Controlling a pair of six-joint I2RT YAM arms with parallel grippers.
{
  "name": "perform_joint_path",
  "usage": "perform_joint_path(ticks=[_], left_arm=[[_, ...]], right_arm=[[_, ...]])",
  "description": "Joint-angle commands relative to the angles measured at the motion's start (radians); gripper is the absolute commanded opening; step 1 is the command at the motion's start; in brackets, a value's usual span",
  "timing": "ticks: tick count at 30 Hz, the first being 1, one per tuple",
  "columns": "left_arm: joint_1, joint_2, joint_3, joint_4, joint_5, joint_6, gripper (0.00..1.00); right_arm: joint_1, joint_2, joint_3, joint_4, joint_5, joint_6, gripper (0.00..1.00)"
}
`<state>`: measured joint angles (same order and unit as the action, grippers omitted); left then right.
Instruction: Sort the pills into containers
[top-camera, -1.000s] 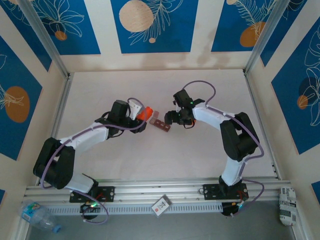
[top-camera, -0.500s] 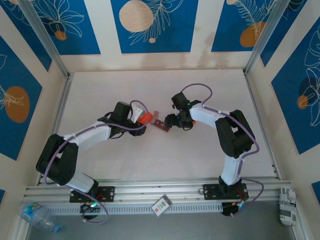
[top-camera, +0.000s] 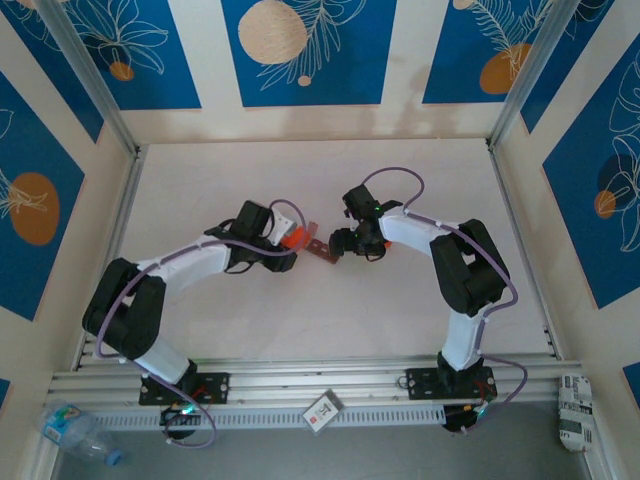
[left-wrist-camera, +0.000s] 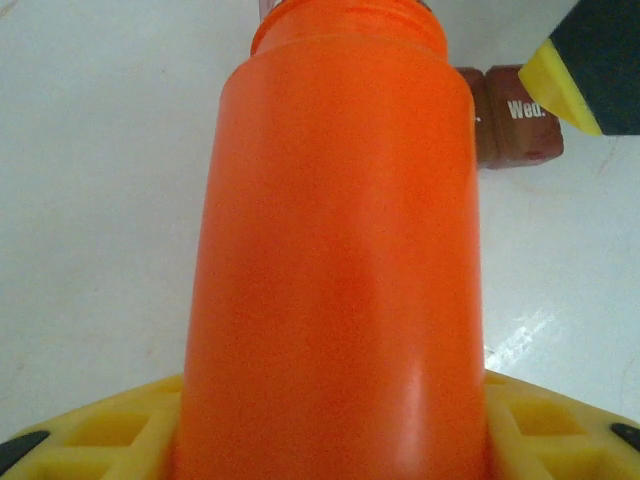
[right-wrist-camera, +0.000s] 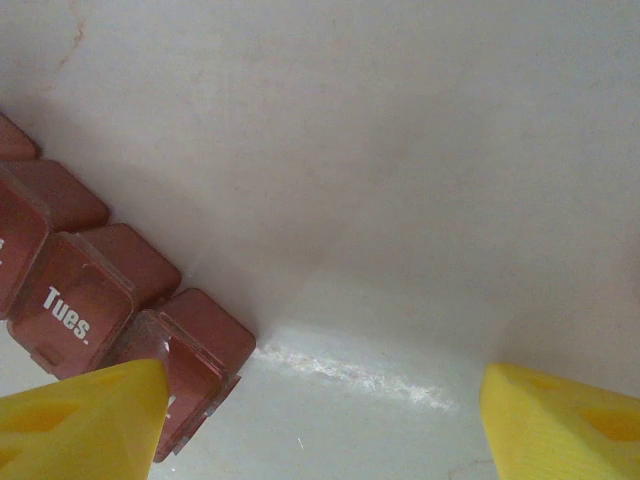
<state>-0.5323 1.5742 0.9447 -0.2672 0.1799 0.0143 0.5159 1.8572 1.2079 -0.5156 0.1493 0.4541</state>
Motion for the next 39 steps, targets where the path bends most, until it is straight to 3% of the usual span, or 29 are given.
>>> perform_joint_path(ticks=[1,39], left_arm=[[-0.012,0.02,0.049,-0.056,-0.026,0.031,0.0],[-0.042,0.203,0.318,-0.355,-0.124,0.11,0.0]], right_arm=[[0.005,0.019,0.012,-0.003,-0.022,0.008,0.81],[0.003,0.035,-0.015,0.013,-0.031,0.034,0.81]])
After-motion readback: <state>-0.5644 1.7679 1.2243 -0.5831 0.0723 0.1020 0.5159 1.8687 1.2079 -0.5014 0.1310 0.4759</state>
